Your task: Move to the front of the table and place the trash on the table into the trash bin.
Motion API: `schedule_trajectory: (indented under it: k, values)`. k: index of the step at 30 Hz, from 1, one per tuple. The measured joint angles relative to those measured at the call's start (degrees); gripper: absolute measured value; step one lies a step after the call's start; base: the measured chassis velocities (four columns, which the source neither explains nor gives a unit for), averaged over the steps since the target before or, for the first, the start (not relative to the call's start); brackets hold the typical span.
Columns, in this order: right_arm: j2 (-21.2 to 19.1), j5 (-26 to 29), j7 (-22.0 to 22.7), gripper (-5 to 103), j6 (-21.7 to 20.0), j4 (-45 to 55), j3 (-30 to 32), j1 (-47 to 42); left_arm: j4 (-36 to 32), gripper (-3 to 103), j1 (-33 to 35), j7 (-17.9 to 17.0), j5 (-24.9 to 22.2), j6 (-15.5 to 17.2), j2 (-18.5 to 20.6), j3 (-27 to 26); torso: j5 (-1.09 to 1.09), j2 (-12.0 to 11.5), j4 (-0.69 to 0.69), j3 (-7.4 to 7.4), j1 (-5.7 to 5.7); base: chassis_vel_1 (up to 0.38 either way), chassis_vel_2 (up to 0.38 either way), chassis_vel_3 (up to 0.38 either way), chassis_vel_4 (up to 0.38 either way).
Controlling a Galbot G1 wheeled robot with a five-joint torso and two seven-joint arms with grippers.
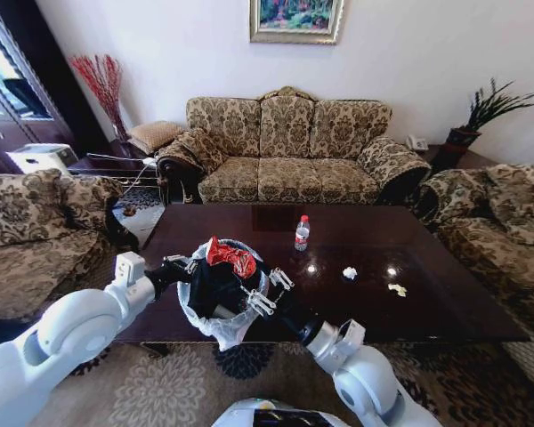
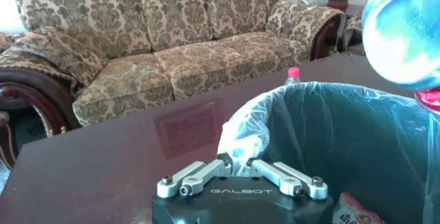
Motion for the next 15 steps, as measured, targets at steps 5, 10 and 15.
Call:
schedule_trajectory:
  k: [5,10,15]
  values:
    - [0.17,0.15,0.03,45,0.32,-0.06,0.0,-0.19,0.0,3,-0.1,-0.01,-0.02,0.03,0.04,-0.08,0.0,0.0,0.0,0.0,0.0,0.0,0.0,0.0,0.0]
    - [0.41,0.2,0.03,56,0.74,-0.09,-0.12,-0.46,-0.06,3,-0.06,-0.01,-0.05,0.06,0.0,-0.14,0.0,0.0,-0.01,0.0,0.0,0.0,0.0,0.0,0.0]
    - [0.54,0.3,0.0,71,0.93,-0.09,-0.21,-0.55,-0.21,3,0.05,-0.02,-0.06,0.1,-0.06,-0.29,0.0,0.0,-0.01,0.0,0.0,0.0,0.0,0.0,0.0]
